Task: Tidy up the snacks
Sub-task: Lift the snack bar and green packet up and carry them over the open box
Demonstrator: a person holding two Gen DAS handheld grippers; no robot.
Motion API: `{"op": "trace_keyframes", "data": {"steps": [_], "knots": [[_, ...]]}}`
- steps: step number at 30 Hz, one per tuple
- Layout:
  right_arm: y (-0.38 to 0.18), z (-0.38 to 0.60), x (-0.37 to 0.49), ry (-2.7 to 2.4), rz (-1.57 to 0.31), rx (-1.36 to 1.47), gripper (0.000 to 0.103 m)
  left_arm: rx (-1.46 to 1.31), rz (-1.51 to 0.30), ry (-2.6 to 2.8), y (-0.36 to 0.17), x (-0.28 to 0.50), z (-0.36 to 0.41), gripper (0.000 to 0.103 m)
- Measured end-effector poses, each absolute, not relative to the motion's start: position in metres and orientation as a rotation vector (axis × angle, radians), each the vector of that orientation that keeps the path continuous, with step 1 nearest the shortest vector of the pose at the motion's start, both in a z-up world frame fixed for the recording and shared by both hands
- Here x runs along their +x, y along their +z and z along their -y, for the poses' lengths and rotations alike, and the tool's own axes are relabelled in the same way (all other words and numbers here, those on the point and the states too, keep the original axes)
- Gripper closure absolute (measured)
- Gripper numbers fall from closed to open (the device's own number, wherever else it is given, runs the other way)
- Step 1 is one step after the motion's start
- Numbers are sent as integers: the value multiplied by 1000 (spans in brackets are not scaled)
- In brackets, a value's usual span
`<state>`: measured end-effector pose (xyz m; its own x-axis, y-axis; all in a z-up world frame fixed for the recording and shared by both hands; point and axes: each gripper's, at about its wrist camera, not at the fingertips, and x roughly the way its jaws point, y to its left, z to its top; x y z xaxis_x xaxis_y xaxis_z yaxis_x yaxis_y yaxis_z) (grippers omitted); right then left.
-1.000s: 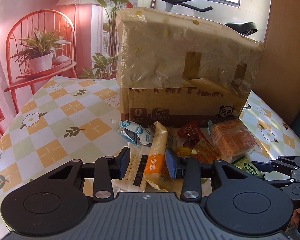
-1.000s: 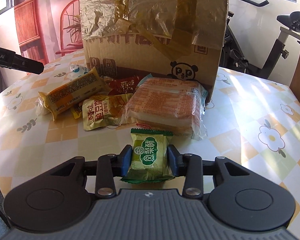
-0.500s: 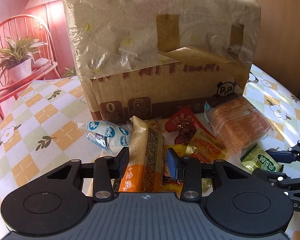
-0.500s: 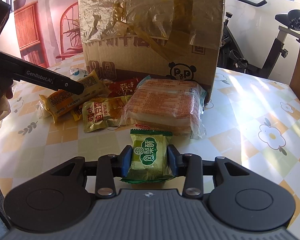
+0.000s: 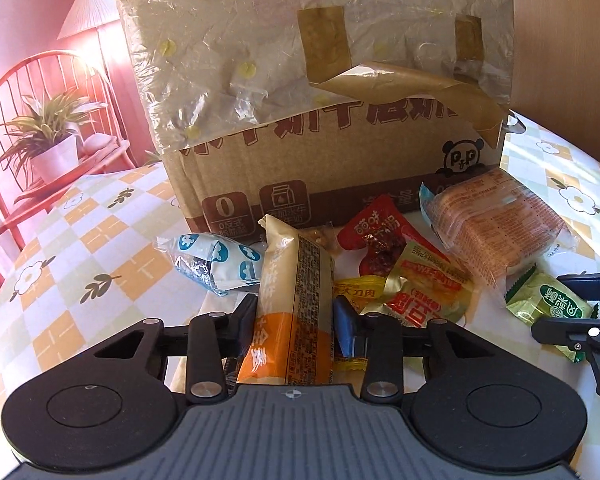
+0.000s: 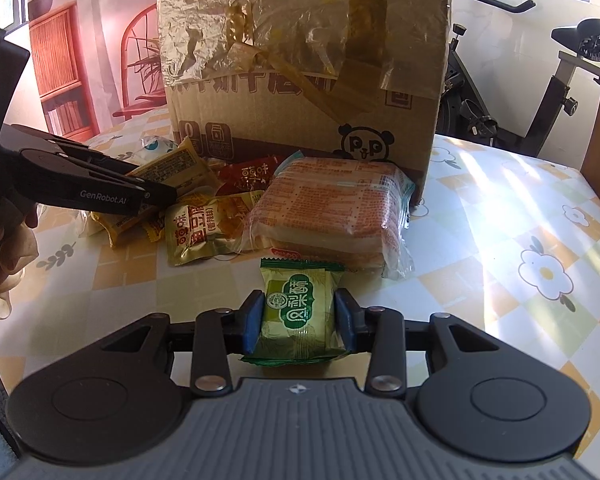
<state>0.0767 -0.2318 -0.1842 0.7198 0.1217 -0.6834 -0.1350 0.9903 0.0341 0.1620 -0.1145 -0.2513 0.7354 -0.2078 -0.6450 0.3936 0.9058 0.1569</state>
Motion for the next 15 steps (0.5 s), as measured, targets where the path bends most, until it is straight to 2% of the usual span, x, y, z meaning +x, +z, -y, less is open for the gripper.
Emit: {"op": "trace_keyframes", "data": {"steps": [15], "knots": [[-182,230,78,147,-766,-19,63,112,-601,-317,-205,126,87,60]]}}
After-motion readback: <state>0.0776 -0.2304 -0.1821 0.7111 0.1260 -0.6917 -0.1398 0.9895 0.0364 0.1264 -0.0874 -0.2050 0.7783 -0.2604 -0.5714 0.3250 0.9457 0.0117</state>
